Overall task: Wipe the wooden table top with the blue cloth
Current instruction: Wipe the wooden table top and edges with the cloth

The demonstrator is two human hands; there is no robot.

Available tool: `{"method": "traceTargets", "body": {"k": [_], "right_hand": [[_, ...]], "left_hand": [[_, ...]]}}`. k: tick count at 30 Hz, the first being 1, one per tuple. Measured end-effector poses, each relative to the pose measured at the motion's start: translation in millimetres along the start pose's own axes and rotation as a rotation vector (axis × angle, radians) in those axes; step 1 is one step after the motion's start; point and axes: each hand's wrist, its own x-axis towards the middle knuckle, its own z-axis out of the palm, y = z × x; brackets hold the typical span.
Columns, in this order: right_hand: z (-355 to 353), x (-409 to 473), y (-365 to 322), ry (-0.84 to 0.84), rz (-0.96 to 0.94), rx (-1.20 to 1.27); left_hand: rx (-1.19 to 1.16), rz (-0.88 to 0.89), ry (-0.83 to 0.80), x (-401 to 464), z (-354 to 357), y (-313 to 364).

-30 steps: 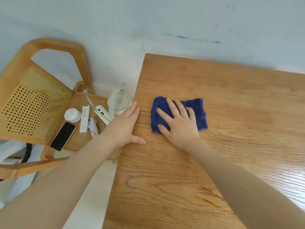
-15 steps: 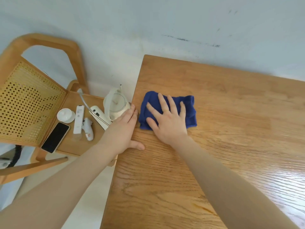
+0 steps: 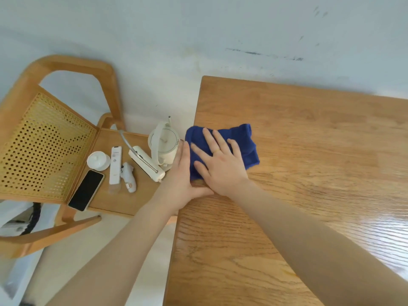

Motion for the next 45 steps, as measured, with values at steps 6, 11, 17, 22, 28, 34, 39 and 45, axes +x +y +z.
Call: {"method": "traceTargets", "body": {"k": [6,11,17,22,28,34,39,45], "right_hand": [[-4,43,10,0.016,0.072,-0.018],[7,1,-3,0.070,0.039,-0.026],[3,-15,18,0.028,-0.009,-0.029],[1,23,16,0.048,0.283,0.023],[19,-56,8,0.111,0.053,-0.034],[8,-24,37,0.103,0.145,-0.007],[-11,14,76,0.030,0.283,0.016],[5,-56,67,0.106,0.153,-0.016]], "left_hand": [[-0.498,-0.073,-0.018,-5,-16,-6],[-0.362,-0.018,-0.042,-16,-8,-15],[-0.164,0.015,0.035,-13,-5,-4],[0.101,-0.005,0.020,-18,2,1],[0.294,-0.015,-0.039,-19,1,10],[0.297,-0.090,-0.064,-16,4,12],[0.487,-0.036,0.019,-18,9,25],[0.511,0.033,0.037,-2,20,58]]}}
